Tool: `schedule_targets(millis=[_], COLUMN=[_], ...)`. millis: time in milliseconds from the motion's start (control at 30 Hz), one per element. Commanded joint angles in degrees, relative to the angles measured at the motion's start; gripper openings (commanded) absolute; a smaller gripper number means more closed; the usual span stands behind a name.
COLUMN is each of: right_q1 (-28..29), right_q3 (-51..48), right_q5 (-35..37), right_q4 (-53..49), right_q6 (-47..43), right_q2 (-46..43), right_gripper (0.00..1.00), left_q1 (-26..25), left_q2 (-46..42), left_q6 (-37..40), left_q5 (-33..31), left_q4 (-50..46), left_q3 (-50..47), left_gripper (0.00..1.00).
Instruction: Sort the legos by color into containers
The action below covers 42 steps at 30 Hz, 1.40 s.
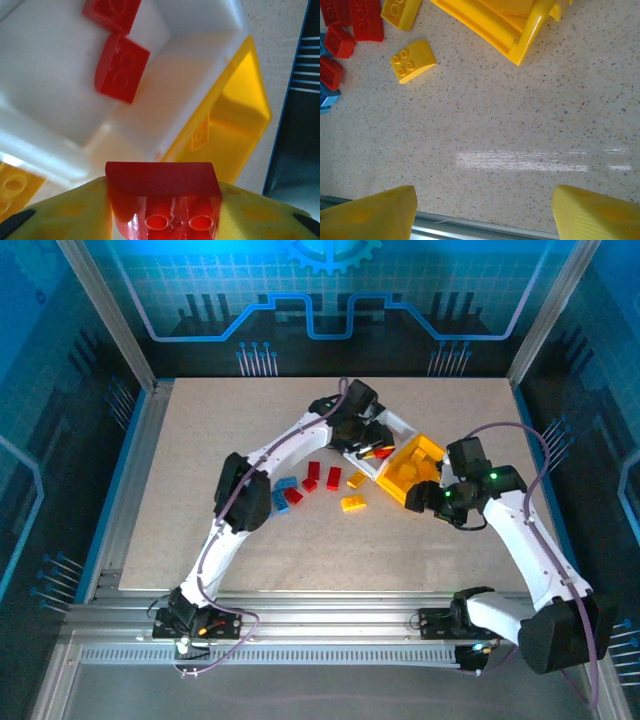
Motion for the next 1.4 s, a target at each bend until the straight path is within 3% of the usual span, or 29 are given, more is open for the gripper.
schedule_targets(millis=[0, 100, 233, 433, 667, 800, 1367], right_q1=[-1.0, -1.0, -0.9, -0.8, -0.3, 0.4, 1.7], right_q3=[0.5, 0.5, -0.1, -0.2, -1.7, -2.4, -3.3], right_q5=[-1.3, -1.5, -1.4, -2.0, -3.6, -4.3, -1.9], right_q4=[-0.9, -1.4, -1.8, -0.2, 2.8, 4.1, 1.8], right_q6=[1.0, 0.9, 0.2, 0.0, 0.7, 1.6, 2.3], right_q2=[-1.8, -2.4, -2.6, -0.1, 2.0, 2.5, -0.6], right_gripper=[0.73, 0.73, 0.74, 0.75, 0.75, 0.74, 0.73], left_q1=[0.6, 1.1, 2.1, 1.9, 2.0, 2.7, 2.7], left_q2=[6.0, 8.1, 7.6, 1.1, -13.5, -15.2, -1.9], left_q6=[-1.4, -1.9, -1.9, 5.8, 22.1, 25.4, 30.4], left_q5=[1.2, 0.5, 0.3, -2.6, -18.5, -19.4, -19.9], left_q4=[-4.1, -2.7, -1.5, -6.4, -16.1, -15.5, -18.8], left_q3=[9.0, 11.9, 11.9, 7.0, -13.8, -20.5, -8.7], left_gripper=[0.49, 0.51, 0.6, 0.75, 0.74, 0.73, 0.64])
